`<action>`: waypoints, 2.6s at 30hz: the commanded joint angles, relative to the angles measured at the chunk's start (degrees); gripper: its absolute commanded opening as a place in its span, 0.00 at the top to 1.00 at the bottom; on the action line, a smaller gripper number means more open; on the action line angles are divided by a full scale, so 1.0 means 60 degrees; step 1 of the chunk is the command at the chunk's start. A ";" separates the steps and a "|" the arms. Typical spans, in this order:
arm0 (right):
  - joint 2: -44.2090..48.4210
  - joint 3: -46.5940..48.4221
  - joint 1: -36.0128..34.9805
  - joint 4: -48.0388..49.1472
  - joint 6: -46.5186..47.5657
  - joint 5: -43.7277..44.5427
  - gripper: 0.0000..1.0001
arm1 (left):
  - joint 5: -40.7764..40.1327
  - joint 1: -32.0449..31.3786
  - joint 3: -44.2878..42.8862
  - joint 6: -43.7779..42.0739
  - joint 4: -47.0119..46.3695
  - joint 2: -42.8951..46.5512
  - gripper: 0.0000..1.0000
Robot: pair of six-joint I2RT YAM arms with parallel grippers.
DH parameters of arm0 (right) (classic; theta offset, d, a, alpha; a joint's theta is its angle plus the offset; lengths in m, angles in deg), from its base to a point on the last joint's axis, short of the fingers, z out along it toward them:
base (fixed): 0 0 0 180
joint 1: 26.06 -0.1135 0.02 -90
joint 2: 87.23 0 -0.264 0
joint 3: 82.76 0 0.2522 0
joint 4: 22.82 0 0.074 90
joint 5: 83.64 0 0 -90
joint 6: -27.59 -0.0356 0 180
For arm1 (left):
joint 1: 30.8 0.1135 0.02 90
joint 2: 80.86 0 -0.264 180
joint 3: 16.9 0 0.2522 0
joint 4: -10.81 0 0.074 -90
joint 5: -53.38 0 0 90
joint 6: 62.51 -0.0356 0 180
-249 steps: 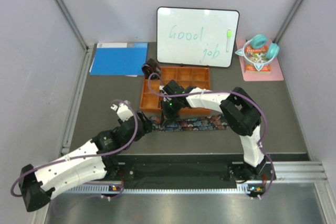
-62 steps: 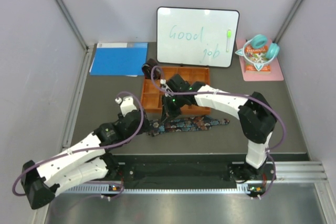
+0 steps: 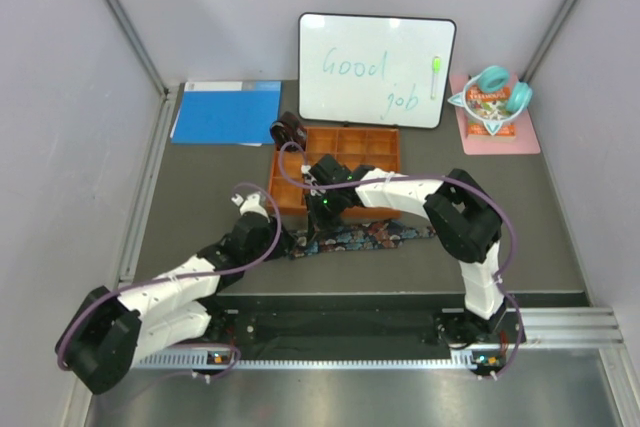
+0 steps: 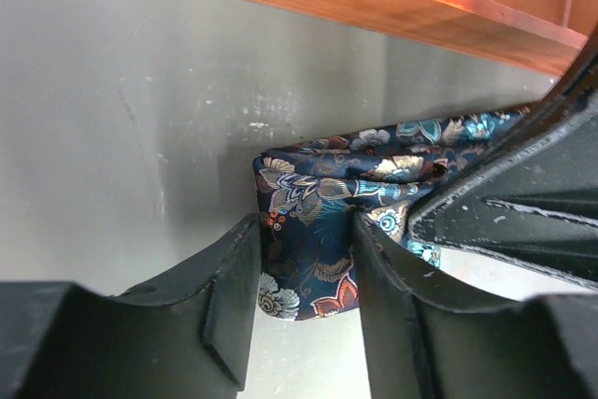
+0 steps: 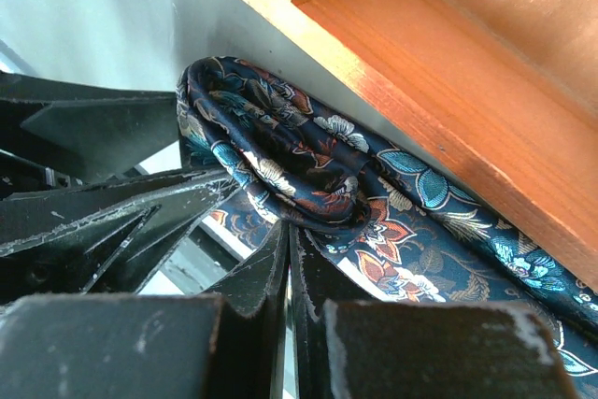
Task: Roll the ties
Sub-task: Roll the tie at the center of the board.
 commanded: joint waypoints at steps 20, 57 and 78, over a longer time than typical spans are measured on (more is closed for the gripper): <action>-0.0410 0.0144 0.0042 0.0217 -0.0026 0.0035 1.00 | 0.1231 -0.0070 -0.3256 -0.0575 0.2393 -0.0758 0.67; 0.0952 -0.1056 0.1008 -0.0413 0.0443 0.0445 1.00 | -0.0351 -0.2370 -0.5893 -0.0004 0.2465 -0.4405 0.93; 0.3323 -0.2492 0.2796 -0.1790 0.1292 0.1295 1.00 | -0.0396 -0.2634 -0.6405 0.0245 0.1792 -0.5987 0.88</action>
